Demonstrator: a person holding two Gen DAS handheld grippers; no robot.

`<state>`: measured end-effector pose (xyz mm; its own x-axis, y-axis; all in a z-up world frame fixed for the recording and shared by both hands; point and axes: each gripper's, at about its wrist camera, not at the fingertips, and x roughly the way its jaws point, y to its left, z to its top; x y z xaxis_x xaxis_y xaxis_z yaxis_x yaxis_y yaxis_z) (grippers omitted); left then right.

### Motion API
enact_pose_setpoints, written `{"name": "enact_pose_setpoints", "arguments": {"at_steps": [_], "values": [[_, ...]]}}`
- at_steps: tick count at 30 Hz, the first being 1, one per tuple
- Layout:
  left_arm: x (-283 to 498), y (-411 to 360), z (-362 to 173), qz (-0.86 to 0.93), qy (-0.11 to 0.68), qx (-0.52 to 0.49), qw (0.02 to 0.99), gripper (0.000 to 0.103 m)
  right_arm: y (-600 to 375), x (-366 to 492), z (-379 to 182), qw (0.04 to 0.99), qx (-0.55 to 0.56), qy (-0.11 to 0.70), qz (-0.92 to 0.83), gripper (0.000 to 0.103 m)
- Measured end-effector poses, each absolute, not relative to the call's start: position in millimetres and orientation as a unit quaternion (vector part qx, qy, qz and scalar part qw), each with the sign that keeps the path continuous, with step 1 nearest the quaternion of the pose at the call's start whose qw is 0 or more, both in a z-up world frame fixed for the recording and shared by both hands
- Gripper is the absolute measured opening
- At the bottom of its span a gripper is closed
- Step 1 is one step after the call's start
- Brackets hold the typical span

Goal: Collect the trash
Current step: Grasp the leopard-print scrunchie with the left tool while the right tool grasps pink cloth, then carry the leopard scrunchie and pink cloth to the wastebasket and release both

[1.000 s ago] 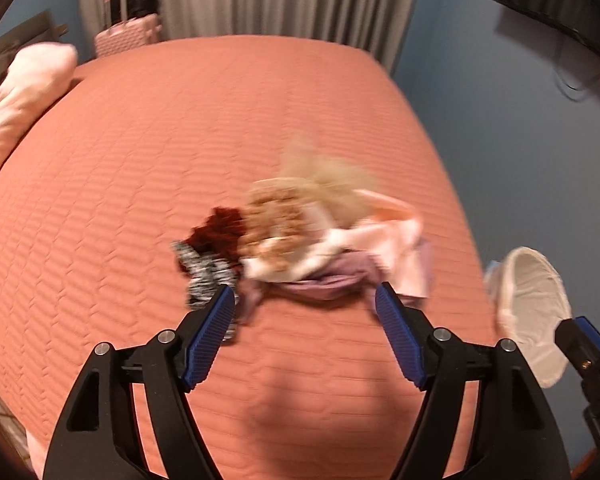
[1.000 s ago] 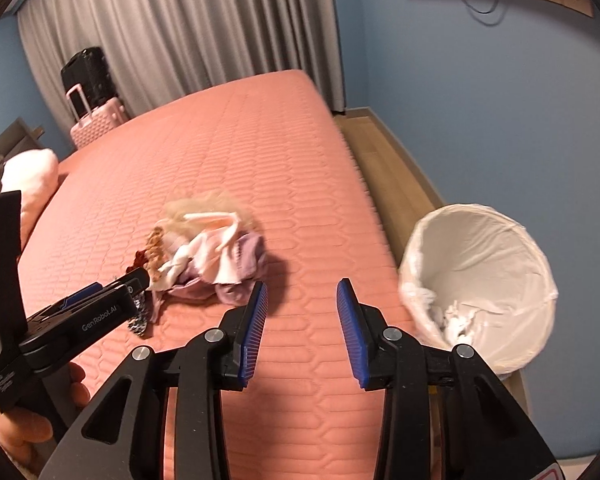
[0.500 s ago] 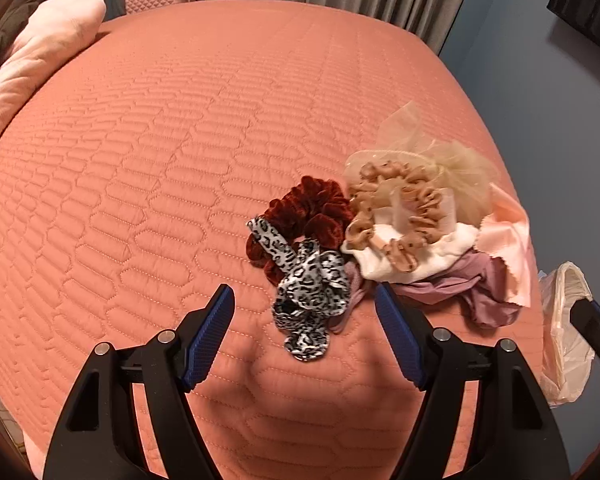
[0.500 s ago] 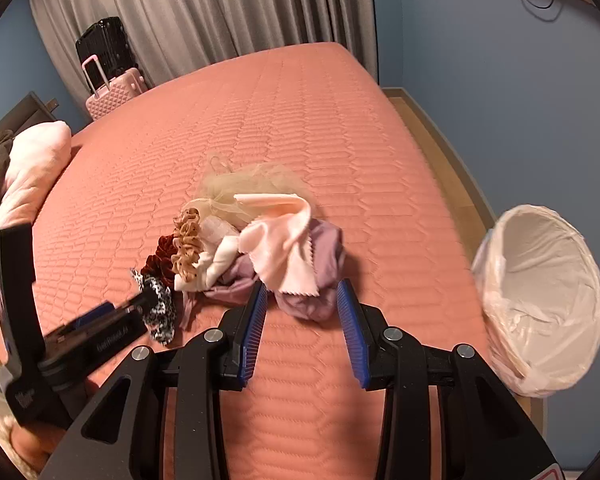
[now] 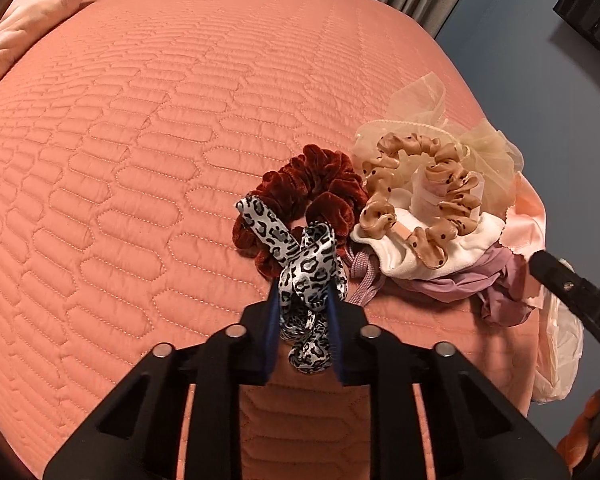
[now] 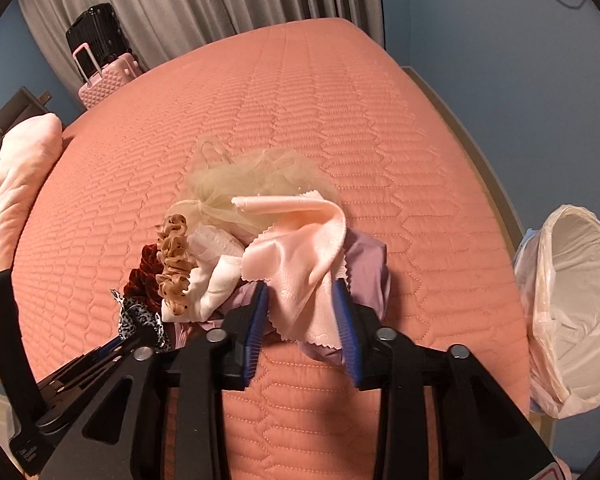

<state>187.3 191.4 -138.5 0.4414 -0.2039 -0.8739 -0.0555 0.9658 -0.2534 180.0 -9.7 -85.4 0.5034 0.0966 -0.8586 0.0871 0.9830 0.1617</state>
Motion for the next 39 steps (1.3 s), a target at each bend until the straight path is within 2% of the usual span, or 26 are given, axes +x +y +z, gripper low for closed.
{"name": "enact_pose_setpoints", "arguments": {"at_steps": [1, 2, 5, 22, 30, 39], "values": [[186, 190, -138, -0.045, 0.526, -0.123, 0.84, 0.014, -9, 181, -88, 0.86, 0.092, 0.503, 0.005, 0.009], [185, 190, -136, -0.047, 0.524, -0.124, 0.841, 0.012, -8, 181, -90, 0.858, 0.092, 0.505, 0.007, 0.004], [184, 185, -129, -0.048, 0.518, -0.124, 0.845, 0.009, -8, 176, -89, 0.859, 0.095, 0.503, 0.011, 0.002], [149, 117, -48, -0.11, 0.457, -0.09, 0.878, 0.008, -41, 117, -19, 0.89, 0.122, 0.439, 0.017, 0.002], [132, 50, -19, -0.158, 0.434, -0.054, 0.885, 0.008, -94, 84, 7, 0.902, 0.14, 0.408, -0.018, 0.002], [110, -31, -12, -0.216, 0.425, -0.01, 0.879, 0.008, -169, 47, 18, 0.904, 0.169, 0.386, -0.074, 0.002]]}}
